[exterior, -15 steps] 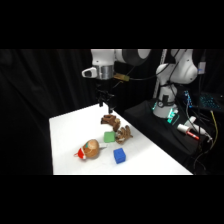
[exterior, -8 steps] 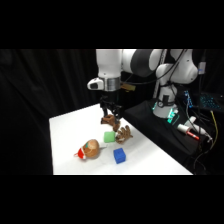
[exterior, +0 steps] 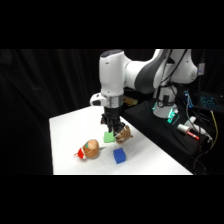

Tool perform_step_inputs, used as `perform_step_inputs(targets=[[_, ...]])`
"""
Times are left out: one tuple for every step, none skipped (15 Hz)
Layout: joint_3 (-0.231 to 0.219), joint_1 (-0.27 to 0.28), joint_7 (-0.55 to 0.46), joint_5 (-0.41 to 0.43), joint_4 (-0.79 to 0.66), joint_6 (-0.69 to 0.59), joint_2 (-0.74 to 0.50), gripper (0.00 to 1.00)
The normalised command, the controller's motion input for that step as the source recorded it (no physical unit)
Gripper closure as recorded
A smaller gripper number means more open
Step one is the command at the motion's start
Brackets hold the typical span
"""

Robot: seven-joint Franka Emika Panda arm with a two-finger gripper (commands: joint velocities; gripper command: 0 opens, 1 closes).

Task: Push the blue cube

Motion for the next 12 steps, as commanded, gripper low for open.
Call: perform_step_inputs(targets=[[0.013, 0.06, 0.15, -0.155, 0.22, 0.15, 0.27, 0.93], [0.012, 0.061, 0.14, -0.154, 0.22, 0.14, 0.26, 0.98], [0.019, 0.061, 0.13, -0.138, 0.2, 0.13, 0.25, 0.98], [0.02, 0.062, 0.13, -0.136, 0.19, 0.13, 0.24, 1.0], [0.024, 0.061, 0.12, -0.128, 0.17, 0.13, 0.23, 1.0], [0.025, 0.061, 0.12, -0.129, 0.16, 0.12, 0.22, 0.97], [0.031, 0.057, 0.11, -0.118, 0.14, 0.11, 0.21, 0.95], [0.042, 0.048, 0.09, -0.094, 0.12, 0.1, 0.19, 0.96], [0.046, 0.045, 0.09, -0.086, 0.09, 0.11, 0.18, 0.95], [0.054, 0.032, 0.07, -0.062, 0.08, 0.11, 0.17, 0.96], [0.062, 0.016, 0.06, -0.033, 0.06, 0.12, 0.16, 0.95], [0.064, 0.007, 0.05, -0.013, 0.05, 0.15, 0.15, 0.97]])
